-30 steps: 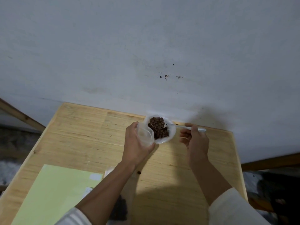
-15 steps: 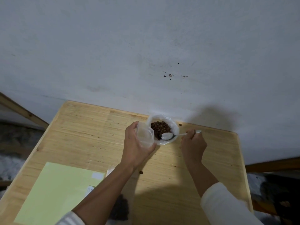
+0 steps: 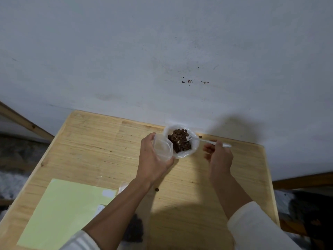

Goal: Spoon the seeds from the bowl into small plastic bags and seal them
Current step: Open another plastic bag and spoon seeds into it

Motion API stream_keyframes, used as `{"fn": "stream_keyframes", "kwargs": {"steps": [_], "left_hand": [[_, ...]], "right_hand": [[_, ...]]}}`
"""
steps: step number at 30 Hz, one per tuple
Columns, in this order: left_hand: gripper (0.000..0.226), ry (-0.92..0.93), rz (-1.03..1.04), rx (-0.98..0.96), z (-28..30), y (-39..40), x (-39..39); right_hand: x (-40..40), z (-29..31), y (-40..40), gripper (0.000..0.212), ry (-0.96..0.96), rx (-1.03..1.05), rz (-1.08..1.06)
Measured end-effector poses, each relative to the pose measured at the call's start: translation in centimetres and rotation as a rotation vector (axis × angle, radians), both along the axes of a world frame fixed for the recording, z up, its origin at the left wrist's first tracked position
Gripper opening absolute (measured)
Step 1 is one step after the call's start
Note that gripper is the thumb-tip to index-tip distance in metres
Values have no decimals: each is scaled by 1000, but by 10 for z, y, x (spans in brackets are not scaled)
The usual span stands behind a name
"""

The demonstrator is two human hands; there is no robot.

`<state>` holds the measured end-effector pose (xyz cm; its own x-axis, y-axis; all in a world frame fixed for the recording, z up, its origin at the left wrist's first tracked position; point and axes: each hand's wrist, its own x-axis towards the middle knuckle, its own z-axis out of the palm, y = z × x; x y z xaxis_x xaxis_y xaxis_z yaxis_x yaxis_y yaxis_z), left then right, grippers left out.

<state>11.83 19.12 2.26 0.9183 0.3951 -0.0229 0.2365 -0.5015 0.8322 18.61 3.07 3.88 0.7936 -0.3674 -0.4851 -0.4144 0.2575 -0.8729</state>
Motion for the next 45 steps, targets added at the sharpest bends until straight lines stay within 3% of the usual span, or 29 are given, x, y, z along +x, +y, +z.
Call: {"fn": "stream_keyframes", "kwargs": {"steps": [3,7,9,12,16,19,25,29,37,42,45], "left_hand": [[101,1,-2,19,-2,-2,2],[100,1,-8,16,-3,-4,4],[101,3,-8,15,-3,-4,4],[102,-9,3,21,-2,-2,3],[100,-20,16,-3,-3,0,0],[100,-20,23,-24,-3,0,-1],[101,-17,15,-30,0,-1,-1],[101,-8,7,-28,1,-1,-1],[101,-18,-6,-7,-1,-5,2],[101,-25,-16,-39,2,-8,4],[99,-59,-15,-27,4,-9,5]], "right_hand": [[-7,29,5,28,-144,-20,129],[-25,51,13,28,-433,-321,367],[-27,53,16,26,-534,-438,373],[-17,43,12,25,-501,-628,239],[-4,7,6,28,-210,-880,242],[0,-24,12,36,-21,-840,211],[6,-41,21,29,153,-145,47],[5,-28,10,25,143,42,-41],[-7,30,-2,27,-110,65,156],[-27,53,-1,22,-473,-361,530],[-32,60,-7,17,-645,-589,648]]}}
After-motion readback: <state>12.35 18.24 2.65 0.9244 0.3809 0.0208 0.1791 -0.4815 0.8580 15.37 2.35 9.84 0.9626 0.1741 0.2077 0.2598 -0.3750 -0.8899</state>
